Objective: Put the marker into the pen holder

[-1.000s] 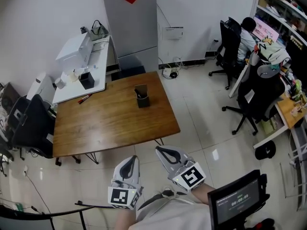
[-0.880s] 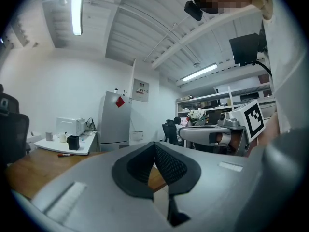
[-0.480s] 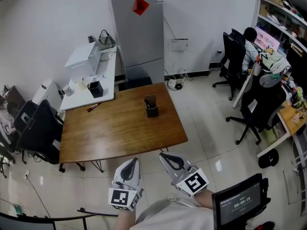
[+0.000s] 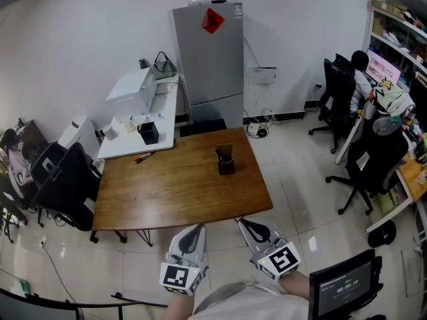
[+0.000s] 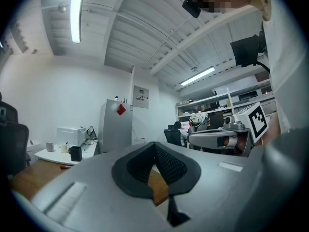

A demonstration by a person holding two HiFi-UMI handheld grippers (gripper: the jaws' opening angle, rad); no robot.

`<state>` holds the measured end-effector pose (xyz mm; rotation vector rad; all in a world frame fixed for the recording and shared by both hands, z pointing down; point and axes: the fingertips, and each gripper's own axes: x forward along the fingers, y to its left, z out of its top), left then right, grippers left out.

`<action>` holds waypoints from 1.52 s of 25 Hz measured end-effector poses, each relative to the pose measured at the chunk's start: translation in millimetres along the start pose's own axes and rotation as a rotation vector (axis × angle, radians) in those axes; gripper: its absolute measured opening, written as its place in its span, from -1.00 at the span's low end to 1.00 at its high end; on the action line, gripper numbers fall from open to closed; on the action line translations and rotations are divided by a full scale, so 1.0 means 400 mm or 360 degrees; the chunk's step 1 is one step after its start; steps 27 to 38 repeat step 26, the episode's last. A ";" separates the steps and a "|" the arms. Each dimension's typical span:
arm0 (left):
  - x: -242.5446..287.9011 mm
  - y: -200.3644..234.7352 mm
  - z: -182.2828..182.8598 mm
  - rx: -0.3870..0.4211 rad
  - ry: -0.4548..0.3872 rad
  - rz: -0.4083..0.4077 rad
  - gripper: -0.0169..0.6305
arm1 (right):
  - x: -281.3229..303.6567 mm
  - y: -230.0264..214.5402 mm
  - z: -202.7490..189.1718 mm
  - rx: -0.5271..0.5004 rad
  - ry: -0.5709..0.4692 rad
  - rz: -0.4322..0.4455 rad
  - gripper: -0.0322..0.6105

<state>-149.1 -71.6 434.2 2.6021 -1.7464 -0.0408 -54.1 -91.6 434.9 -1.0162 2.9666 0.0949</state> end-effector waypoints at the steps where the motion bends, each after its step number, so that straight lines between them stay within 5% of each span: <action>1: 0.001 -0.002 -0.002 -0.0001 0.0002 -0.0004 -0.90 | -0.001 -0.001 -0.003 0.0009 0.0001 -0.0001 -0.90; 38: 0.020 -0.014 -0.009 -0.0055 0.0014 -0.0017 -0.90 | -0.008 0.001 0.000 -0.0040 -0.0003 -0.0002 -0.90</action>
